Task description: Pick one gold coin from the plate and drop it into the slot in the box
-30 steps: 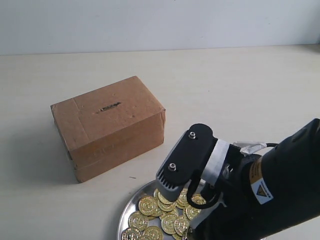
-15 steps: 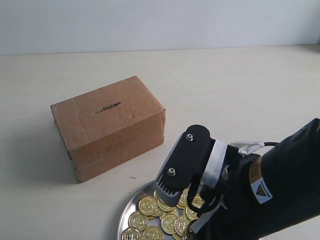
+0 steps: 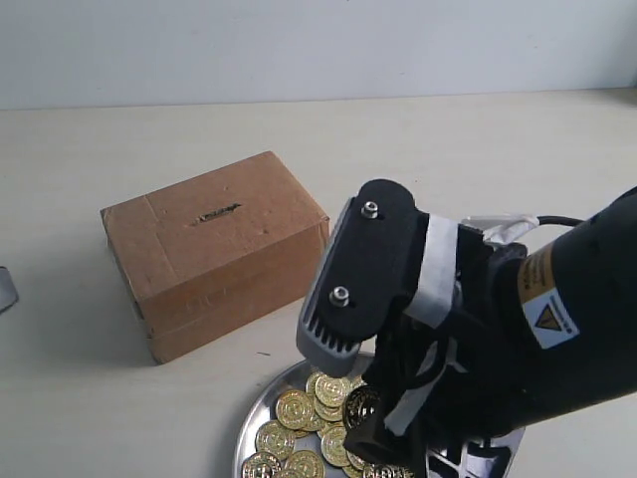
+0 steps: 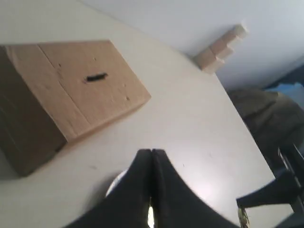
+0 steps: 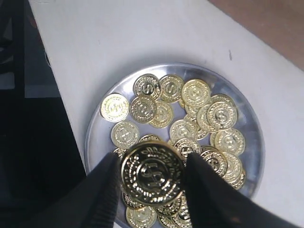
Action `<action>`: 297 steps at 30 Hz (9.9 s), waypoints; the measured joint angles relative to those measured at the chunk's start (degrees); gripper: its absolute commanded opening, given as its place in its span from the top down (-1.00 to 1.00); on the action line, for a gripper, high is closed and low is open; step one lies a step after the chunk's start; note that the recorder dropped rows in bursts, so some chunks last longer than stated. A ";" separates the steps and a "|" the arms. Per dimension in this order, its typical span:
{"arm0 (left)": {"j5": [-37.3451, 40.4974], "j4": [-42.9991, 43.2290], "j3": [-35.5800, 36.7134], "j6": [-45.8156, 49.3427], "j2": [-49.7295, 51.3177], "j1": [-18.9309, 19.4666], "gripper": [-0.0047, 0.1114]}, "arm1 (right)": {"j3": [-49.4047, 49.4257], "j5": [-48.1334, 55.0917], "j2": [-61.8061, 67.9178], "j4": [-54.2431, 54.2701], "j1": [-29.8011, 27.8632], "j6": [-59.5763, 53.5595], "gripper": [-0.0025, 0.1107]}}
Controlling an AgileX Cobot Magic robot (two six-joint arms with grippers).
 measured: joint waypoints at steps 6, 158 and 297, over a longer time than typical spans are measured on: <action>14.74 -4.99 -3.73 10.92 19.24 0.00 -0.05 | 0.00 1.09 0.00 -0.78 0.00 -5.60 0.56; -5.51 50.35 -47.62 0.33 67.45 -28.45 0.92 | 0.00 4.26 -3.70 -18.29 0.00 12.26 0.96; -44.17 68.77 7.37 8.96 -25.01 -3.45 0.92 | 39.42 -60.44 -69.02 -16.82 -50.35 12.26 0.96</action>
